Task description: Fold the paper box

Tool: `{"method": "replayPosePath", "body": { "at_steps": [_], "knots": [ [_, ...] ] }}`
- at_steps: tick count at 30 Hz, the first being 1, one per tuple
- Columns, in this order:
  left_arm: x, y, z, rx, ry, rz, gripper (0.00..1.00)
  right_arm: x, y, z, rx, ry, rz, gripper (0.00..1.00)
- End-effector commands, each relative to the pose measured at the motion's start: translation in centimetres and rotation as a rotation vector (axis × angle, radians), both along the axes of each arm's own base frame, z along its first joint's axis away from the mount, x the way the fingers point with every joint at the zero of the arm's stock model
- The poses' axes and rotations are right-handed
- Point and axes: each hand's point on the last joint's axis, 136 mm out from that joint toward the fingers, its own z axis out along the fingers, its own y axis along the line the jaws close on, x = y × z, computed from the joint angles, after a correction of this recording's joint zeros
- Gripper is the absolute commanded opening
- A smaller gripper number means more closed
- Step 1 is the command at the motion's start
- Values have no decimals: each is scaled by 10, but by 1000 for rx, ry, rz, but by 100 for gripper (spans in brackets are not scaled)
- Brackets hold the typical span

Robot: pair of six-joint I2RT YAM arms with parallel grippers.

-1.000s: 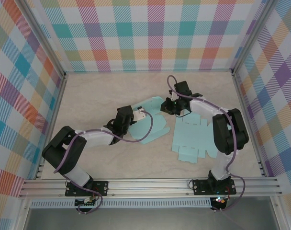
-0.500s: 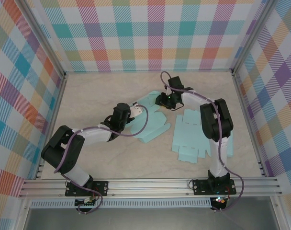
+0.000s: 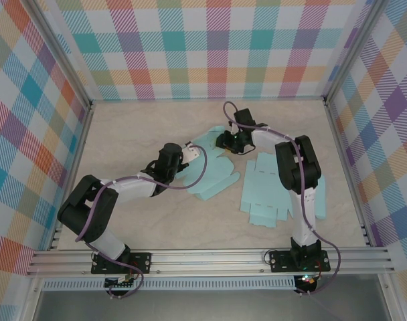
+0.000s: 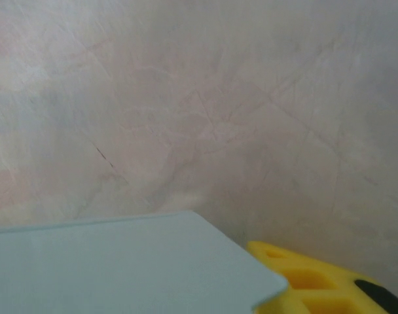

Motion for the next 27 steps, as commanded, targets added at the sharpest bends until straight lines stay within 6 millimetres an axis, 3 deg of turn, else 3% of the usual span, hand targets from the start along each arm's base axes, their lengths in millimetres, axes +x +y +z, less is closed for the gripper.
{"method": "replayPosePath", "body": {
  "at_steps": [1, 8, 13, 27],
  "knots": [
    [9, -1, 19, -52, -40, 31, 0, -4, 12, 15, 111, 3, 13, 36],
    [9, -1, 16, -40, -31, 32, 0, -5, 13, 43, 156, -54, 11, 33],
    [9, -2, 14, -35, -26, 34, 0, -7, 14, 52, 189, -79, -1, 31],
    [10, -14, 11, -33, -21, 16, 0, -19, 39, 37, 327, -45, 0, 29]
  ]
}}
